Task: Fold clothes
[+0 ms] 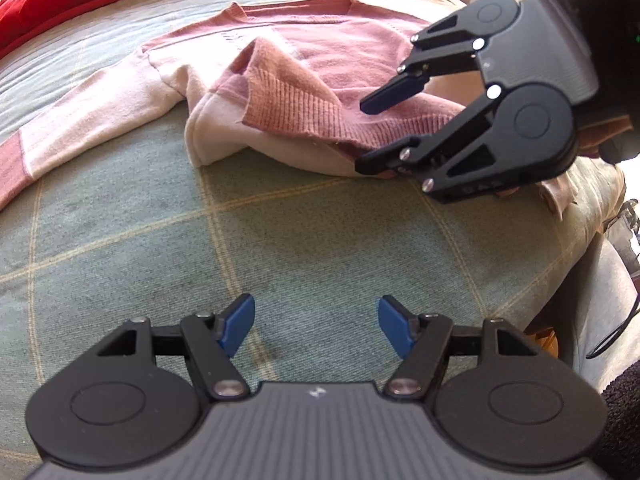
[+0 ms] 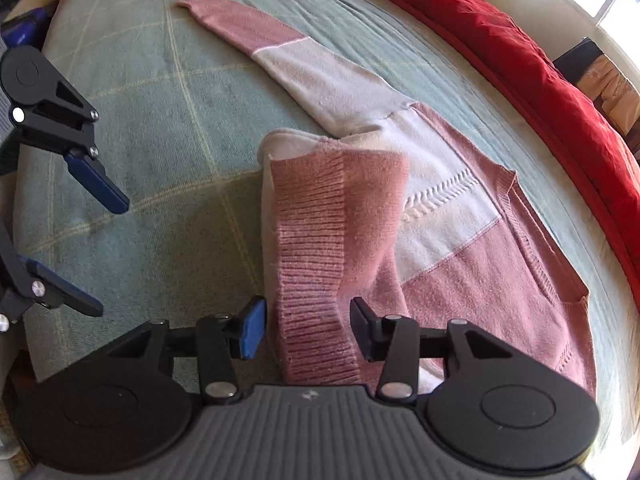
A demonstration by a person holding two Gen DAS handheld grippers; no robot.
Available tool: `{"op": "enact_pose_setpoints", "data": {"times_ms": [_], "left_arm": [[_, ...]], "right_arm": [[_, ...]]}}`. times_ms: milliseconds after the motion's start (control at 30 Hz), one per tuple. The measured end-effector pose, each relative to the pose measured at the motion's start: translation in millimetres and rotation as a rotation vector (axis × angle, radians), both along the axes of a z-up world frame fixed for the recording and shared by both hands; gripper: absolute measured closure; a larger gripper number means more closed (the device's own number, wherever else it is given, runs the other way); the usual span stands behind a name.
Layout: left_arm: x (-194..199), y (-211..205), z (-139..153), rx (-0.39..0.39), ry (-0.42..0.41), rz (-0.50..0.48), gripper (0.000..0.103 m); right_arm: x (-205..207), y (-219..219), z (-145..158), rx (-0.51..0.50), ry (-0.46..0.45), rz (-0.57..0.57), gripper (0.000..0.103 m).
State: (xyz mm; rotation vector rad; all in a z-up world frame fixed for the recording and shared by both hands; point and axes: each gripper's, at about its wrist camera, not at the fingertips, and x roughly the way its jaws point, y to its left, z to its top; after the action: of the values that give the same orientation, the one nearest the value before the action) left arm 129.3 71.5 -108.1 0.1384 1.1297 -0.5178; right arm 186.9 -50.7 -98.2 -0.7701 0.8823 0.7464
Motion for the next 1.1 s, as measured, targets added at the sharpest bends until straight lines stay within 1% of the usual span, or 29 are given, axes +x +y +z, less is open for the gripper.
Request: {"op": "enact_pose_setpoints", "data": {"times_ms": [100, 233, 300, 400, 467, 567, 700, 767, 933, 1000, 1100], "left_arm": [[0.4, 3.7, 1.8, -0.009, 0.000, 0.006, 0.034], [5.4, 3.1, 0.2, -0.008, 0.000, 0.014, 0.034], [9.2, 0.2, -0.8, -0.012, 0.002, 0.017, 0.034], [8.6, -8.4, 0.4, -0.021, -0.003, 0.007, 0.034], [7.7, -10.0, 0.9, -0.026, -0.002, 0.001, 0.034], [7.7, -11.3, -1.0, -0.017, 0.003, 0.000, 0.034], [8.2, -12.2, -0.8, -0.010, 0.005, 0.010, 0.034], [7.4, -12.2, 1.6, -0.015, 0.002, 0.005, 0.034], [5.7, -13.0, 0.8, -0.011, 0.002, -0.001, 0.033], [5.7, -13.3, -1.1, -0.010, 0.005, 0.000, 0.033], [6.3, -15.3, -2.3, -0.013, 0.009, -0.008, 0.033]], "right_arm": [[0.8, -4.8, 5.5, 0.006, -0.007, -0.001, 0.055], [11.5, -13.9, 22.1, 0.035, -0.033, -0.046, 0.055], [18.7, -16.9, 25.0, 0.041, -0.042, -0.072, 0.055], [23.5, -18.2, 25.7, 0.067, -0.011, -0.101, 0.055], [17.3, -15.1, 24.1, 0.083, 0.019, -0.077, 0.055], [1.6, -3.4, 11.8, 0.040, -0.008, -0.020, 0.055], [-2.2, 6.2, -4.5, -0.006, -0.030, -0.010, 0.055], [-1.7, 6.2, -3.3, -0.006, -0.027, -0.012, 0.057], [4.8, 0.5, 7.6, -0.004, -0.059, -0.036, 0.058], [8.3, -0.3, 6.2, -0.009, -0.060, -0.051, 0.058], [3.9, 4.6, 3.3, -0.009, -0.047, -0.029, 0.058]]}}
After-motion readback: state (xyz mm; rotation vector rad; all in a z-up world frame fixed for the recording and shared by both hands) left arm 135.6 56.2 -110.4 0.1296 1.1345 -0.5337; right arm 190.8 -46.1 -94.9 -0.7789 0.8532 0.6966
